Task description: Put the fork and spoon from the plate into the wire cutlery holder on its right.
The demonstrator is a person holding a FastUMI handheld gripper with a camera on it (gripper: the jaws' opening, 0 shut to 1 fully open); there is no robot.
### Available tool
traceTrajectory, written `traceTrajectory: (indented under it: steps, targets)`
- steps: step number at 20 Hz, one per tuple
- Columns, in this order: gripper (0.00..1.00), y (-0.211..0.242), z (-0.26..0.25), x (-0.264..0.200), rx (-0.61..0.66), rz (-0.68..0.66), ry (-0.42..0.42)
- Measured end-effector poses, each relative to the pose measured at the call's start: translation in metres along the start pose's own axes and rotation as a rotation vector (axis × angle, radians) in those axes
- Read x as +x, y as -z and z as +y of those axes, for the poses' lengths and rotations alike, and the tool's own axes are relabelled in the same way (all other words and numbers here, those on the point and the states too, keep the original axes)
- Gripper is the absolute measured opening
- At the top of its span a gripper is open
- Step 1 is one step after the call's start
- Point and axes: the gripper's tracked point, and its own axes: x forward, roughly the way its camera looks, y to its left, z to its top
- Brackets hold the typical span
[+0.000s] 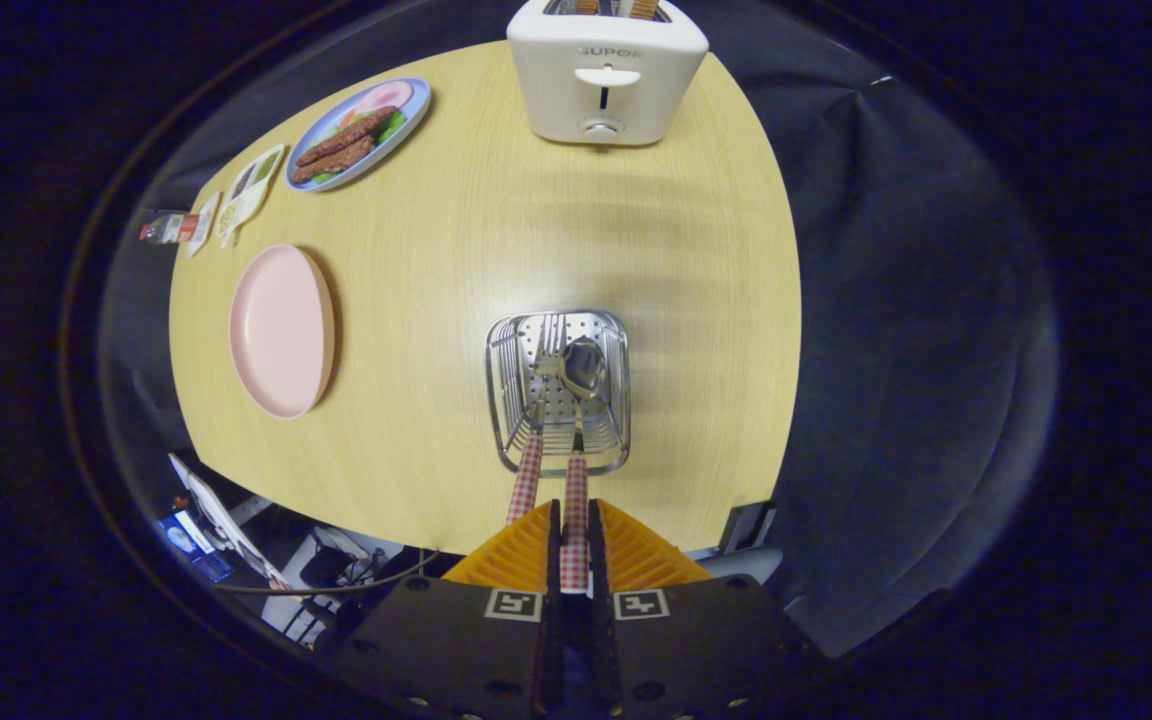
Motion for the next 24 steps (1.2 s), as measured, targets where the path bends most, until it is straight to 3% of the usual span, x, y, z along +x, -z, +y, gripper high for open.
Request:
traceTrajectory:
  steps: [5, 12, 18, 23, 24]
  targets:
    - [0.12, -0.005, 0.007, -0.004, -0.011, -0.042, 0.005]
    - [0.15, -0.014, 0.048, -0.011, 0.009, -0.214, -0.025]
    - [0.36, 0.002, 0.128, -0.017, -0.05, -0.336, -0.056]
    - [0.87, 0.01, 0.197, -0.028, -0.086, -0.457, -0.051]
    - [0.89, 0.007, 0.206, -0.032, -0.095, -0.5, -0.032]
